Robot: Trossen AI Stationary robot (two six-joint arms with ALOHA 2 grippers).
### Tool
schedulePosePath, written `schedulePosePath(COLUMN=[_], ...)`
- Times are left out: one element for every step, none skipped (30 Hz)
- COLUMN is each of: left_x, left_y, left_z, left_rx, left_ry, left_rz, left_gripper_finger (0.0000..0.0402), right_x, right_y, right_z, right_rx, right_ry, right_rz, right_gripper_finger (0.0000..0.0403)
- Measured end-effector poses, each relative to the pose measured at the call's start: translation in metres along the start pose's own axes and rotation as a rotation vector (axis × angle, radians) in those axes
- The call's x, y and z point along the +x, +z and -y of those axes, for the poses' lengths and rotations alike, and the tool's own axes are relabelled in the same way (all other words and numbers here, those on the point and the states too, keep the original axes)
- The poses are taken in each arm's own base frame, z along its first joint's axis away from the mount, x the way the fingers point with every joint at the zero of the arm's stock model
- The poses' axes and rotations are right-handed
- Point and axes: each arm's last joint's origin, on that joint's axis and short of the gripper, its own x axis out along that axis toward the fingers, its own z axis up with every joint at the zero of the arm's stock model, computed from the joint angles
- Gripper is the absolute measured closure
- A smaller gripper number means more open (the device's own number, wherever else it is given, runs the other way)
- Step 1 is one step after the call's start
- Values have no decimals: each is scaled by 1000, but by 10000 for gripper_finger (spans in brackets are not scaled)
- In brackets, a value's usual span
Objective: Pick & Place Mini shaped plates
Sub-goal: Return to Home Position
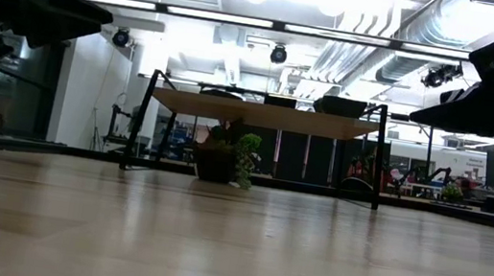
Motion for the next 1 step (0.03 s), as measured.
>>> schedulePosePath(left_x=[0], left_y=[0], left_z=[0], left_rx=[0], left_ry=[0], left_rz=[0], left_gripper_finger=[247], right_x=[0], right_y=[0], right_z=[0], right_rx=[0], right_ry=[0], right_rz=[0], right_gripper_finger=[391])
